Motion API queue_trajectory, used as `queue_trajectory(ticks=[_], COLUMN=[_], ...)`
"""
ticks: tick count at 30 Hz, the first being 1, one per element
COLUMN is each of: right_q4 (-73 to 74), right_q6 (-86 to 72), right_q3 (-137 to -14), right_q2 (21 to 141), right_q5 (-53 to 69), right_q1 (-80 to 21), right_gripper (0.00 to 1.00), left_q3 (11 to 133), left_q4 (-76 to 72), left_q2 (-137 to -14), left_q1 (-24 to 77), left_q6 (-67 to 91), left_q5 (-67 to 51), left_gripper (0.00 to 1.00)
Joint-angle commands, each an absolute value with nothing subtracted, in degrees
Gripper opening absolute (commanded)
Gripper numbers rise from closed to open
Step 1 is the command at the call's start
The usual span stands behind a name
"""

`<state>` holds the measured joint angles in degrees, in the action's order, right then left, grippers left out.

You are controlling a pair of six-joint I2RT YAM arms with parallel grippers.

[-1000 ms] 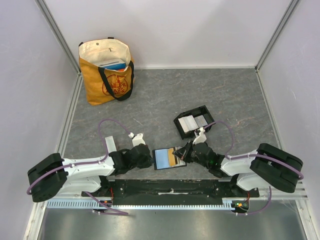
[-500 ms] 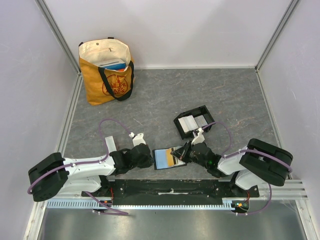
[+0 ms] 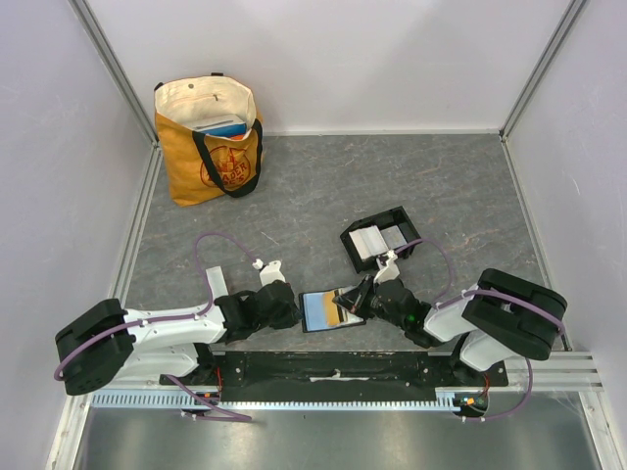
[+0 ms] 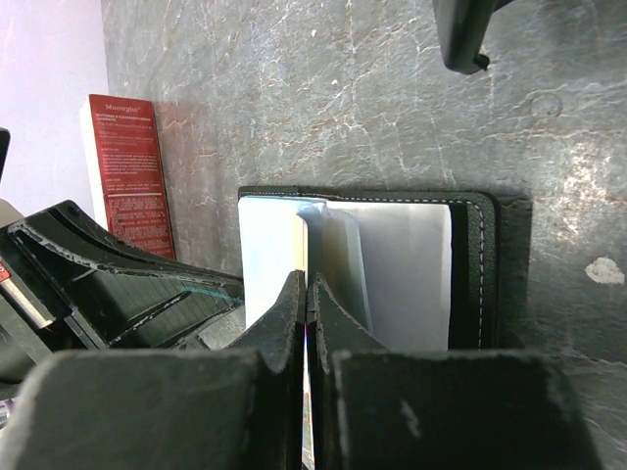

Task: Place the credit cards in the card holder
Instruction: Insert the credit card into the card holder.

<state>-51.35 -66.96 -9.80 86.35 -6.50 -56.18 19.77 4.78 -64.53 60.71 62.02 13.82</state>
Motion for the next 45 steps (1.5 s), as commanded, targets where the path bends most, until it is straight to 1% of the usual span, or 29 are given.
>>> queue_trajectory(ticks=[1,4,6,10,13,15,16,17,20,22,28,33,39,41,43,45], right_q4=[-48.5,-46.0,-40.7,-32.2,-25.4,-19.5,-17.1,-15.0,-11.4,-10.0,-11.2,-12.4,-15.0,-16.1,-16.2,-16.3], right_q6=[-65.9,-66.4,-66.3,-65.9,-64.1,-62.6,-61.6,-60.7,-58.4,-57.7,-57.6,-56.7,-57.8,-58.2,-58.0,-58.1], right_q3=[-12.3,-13.1,-15.0,-18.2,-20.1,-21.6,-22.3,-23.2,-25.0,-26.1,-27.7,-29.4,-30.0,-29.7,-29.8,-29.8], right_q2=[88.1,88.0,87.5,85.9,82.8,80.1,78.9,77.7,76.2,76.6,79.7,81.2,81.9,82.1,82.4,82.5], right_q5=[-6.3,-6.7,-7.2,-8.2,-10.5,-12.9,-14.2,-15.1,-15.3,-14.5,-10.4,-8.6,-6.9,-6.5,-6.5,-6.2], right_q1=[-56.9,-58.7,-59.5,-60.2,-60.6,-60.6,-60.6,-60.7,-60.7,-60.6,-60.7,-61.3,-61.5,-61.4,-61.4,-61.4], right_gripper=[0.0,0.0,0.0,0.07,0.2,0.31,0.43,0.52,0.64,0.66,0.63,0.53,0.38,0.35,0.29,0.29], left_q3=[20.0,20.0,20.0,20.0,20.0,20.0,20.0,20.0,19.8,19.8,20.0,20.2,20.7,20.7,20.6,20.6], left_q4=[4.8,4.7,4.7,4.7,4.9,4.9,4.9,5.0,4.7,4.6,3.9,3.6,3.6,3.7,3.7,3.8], left_q2=[-65.3,-65.1,-65.0,-65.0,-64.7,-64.6,-64.5,-64.6,-64.5,-64.5,-64.8,-64.7,-64.7,-64.7,-64.6,-64.5], left_q1=[60.4,60.4,60.4,60.3,60.3,60.3,60.2,60.2,60.2,60.2,60.1,60.2,60.0,60.0,59.9,59.9], left_q6=[61.1,61.2,61.3,61.4,61.4,61.3,61.3,61.3,61.3,61.3,60.9,60.5,60.0,59.9,60.0,60.0], left_q5=[14.1,14.2,14.2,14.3,14.4,14.3,14.4,14.4,14.3,14.2,14.0,13.8,13.8,13.8,13.8,13.8], left_gripper=[0.02,0.02,0.02,0.02,0.02,0.02,0.02,0.02,0.02,0.02,0.02,0.02,0.02,0.02,0.02,0.02])
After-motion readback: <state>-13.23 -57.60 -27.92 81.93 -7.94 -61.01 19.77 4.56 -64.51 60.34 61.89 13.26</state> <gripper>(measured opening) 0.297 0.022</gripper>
